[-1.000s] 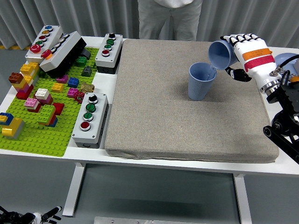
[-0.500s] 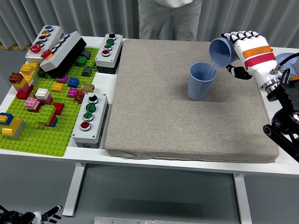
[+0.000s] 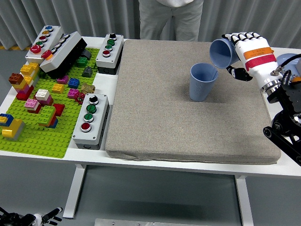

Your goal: Pick cup pour cup place

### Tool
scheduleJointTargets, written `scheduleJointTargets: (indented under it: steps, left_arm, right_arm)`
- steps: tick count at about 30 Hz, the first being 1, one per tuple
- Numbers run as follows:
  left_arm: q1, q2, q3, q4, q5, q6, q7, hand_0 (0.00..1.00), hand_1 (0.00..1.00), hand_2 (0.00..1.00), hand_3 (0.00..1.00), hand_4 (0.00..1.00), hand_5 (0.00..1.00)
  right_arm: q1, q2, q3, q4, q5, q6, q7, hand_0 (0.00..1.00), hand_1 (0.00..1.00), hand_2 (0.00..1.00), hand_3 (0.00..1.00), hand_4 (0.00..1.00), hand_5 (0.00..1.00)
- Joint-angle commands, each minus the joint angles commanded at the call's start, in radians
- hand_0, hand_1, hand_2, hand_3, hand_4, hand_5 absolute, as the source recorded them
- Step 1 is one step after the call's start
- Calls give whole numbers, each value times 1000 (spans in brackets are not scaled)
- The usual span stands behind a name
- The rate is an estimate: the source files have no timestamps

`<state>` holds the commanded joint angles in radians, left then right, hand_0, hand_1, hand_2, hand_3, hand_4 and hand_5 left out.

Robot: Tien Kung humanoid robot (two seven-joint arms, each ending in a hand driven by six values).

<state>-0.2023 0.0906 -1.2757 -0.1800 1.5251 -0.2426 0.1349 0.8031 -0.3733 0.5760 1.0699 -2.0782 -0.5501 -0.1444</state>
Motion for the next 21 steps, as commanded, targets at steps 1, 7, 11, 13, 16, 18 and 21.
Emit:
scheduleJointTargets:
  steps: [1, 7, 11, 13, 16, 18, 21]
  left_arm:
    - [0, 0, 0, 0, 0, 0, 0, 851, 869, 885, 768, 601, 998]
    - [1, -1, -3, 0, 2, 0, 0, 851, 869, 885, 768, 601, 998]
    - [1, -1, -4, 0, 3, 0, 0, 851, 869, 885, 768, 601, 998]
    - [1, -1, -4, 0, 3, 0, 0, 851, 869, 885, 769, 601, 998]
    - [2, -1, -4, 0, 4, -1, 1, 851, 869, 885, 769, 601, 998]
    - [4, -1, -5, 0, 4, -1, 1, 851, 869, 885, 769, 601, 998]
    - [6, -2, -5, 0, 4, -1, 1, 851, 870, 885, 768, 601, 998]
  right_arm:
    - [0, 1, 0, 0, 0, 0, 0, 717, 601, 497, 538, 694, 49]
    - [-7, 5, 6, 4, 21, 2, -2, 716, 602, 497, 536, 692, 43]
    - [-10, 5, 31, 11, 60, 7, 0, 716, 602, 497, 536, 692, 43]
    - [-11, 4, 42, 18, 75, 9, -1, 713, 601, 496, 534, 689, 40]
    - [-12, 0, 54, 28, 101, 12, -2, 713, 601, 496, 534, 689, 40]
    - [-16, 0, 61, 33, 133, 16, -7, 713, 601, 496, 534, 689, 40]
    - [-22, 4, 66, 38, 194, 21, -7, 710, 601, 497, 533, 689, 41]
